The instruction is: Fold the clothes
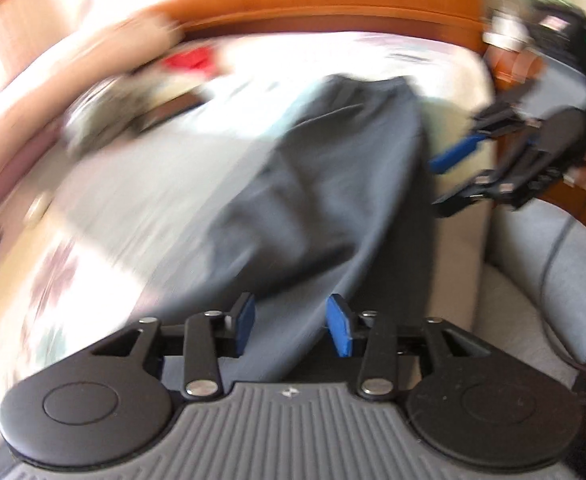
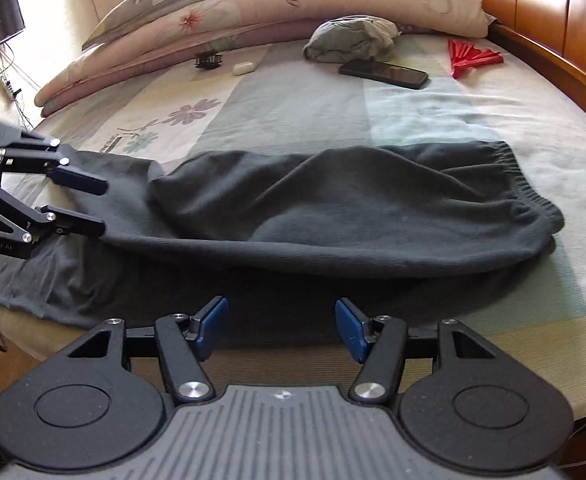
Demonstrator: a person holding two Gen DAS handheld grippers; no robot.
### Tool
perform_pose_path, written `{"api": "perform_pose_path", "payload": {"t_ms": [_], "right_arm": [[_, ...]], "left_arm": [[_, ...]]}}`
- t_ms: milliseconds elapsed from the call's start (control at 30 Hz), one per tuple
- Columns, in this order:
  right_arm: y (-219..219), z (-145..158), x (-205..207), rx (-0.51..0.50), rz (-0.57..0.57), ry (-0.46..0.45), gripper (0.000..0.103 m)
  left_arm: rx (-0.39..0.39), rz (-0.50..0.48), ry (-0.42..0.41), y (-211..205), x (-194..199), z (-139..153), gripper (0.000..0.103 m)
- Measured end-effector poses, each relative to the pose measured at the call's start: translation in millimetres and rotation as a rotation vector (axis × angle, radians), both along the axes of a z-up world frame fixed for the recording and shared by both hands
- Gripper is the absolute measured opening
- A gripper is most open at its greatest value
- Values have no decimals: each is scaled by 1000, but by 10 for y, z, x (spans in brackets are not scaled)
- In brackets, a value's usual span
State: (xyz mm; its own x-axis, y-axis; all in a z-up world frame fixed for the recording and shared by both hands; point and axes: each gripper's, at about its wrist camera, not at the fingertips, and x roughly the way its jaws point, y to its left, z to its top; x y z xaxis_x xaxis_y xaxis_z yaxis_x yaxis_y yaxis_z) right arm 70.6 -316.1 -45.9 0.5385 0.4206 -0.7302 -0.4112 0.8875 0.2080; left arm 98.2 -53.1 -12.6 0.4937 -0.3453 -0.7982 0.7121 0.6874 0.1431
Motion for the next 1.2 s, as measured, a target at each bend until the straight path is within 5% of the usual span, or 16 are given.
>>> {"api": "perform_pose_path", "payload": {"t_ms": [367,467,667,767,1000,1200], "right_arm": [[272,-90,-86,7,26,35,65],[302,-76,-90,4,20,34,65],[349,-17,-79,21,30,26,66],[392,-5,-82,13,36,24,66],[548,138,-151,-35,83,-46,66],[1106,239,-284,-282,261,-276,73]], "left_arm": [[-257,408,206,971,-66,-515,55],[-338,427,222,1073,-48,-546,66],[-354,420,205,1102,33,-583,68],[-301,412,157,1029,59,-565,68],[87,210,-206,583,-247,-503,69],[236,126,-334,455,-304,-551,69]]}}
